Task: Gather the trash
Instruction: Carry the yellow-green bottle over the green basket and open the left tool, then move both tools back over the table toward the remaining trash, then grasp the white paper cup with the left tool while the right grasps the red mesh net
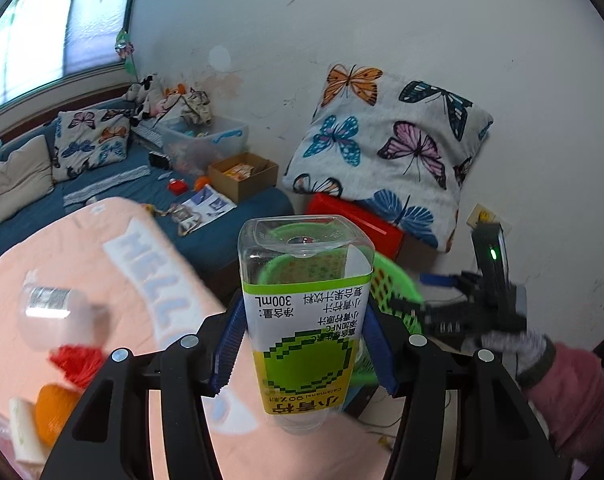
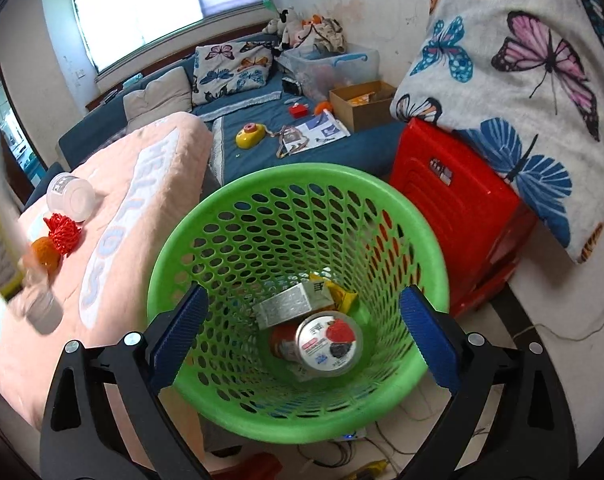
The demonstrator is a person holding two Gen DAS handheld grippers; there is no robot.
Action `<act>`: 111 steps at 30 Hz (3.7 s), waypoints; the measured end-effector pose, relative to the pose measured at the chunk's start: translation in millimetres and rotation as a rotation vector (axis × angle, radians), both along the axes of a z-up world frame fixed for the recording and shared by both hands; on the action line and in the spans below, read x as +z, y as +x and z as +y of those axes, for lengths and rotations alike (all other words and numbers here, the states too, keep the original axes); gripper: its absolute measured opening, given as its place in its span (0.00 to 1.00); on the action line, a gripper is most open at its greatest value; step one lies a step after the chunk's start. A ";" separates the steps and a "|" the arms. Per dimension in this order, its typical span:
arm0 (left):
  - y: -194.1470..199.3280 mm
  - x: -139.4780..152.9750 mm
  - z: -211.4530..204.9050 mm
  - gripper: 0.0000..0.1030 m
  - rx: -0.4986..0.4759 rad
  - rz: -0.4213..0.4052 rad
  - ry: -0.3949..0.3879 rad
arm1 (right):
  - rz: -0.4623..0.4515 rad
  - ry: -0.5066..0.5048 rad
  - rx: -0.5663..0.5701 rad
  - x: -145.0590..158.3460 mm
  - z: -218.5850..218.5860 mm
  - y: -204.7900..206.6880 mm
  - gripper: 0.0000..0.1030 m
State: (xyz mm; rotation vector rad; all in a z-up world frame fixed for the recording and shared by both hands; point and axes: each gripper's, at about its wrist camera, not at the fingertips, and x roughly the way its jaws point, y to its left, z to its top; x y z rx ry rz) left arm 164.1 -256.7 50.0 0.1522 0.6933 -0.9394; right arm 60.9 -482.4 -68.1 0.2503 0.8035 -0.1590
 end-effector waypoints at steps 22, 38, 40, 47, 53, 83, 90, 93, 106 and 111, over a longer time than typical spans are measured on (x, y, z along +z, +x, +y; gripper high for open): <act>17.0 -47.0 -100.5 0.53 0.008 0.141 0.018 | -0.068 0.023 -0.010 6.5 -10.0 -40.8 0.93; 1.5 -53.1 -70.7 0.68 0.017 0.137 0.029 | -0.091 0.020 0.011 15.0 3.0 -47.8 0.93; -1.5 -51.4 -52.1 0.68 0.041 0.128 0.022 | -0.094 0.015 0.028 17.2 10.9 -45.8 0.93; -6.0 -49.4 17.8 0.68 0.151 0.093 0.012 | -0.110 0.004 0.101 26.9 45.6 -34.4 0.93; -9.0 -45.7 79.7 0.68 0.264 0.046 0.013 | -0.123 -0.003 0.172 37.4 80.8 -16.1 0.93; -34.3 -86.3 300.5 0.68 0.667 0.117 -0.033 | -0.061 0.048 0.538 33.8 272.9 123.6 0.85; -19.9 -87.9 311.5 0.68 0.700 0.118 -0.027 | -0.021 0.097 0.541 18.9 283.8 159.0 0.80; -7.0 -79.9 311.3 0.68 0.703 0.094 -0.018 | -0.008 0.111 0.537 14.4 289.3 175.5 0.77; 62.1 -80.7 300.4 0.66 0.667 0.145 0.020 | 0.040 0.151 0.544 -8.8 303.3 215.4 0.74; 83.1 -89.8 294.4 0.66 0.647 0.181 0.049 | 0.065 0.149 0.552 -18.1 311.4 226.8 0.71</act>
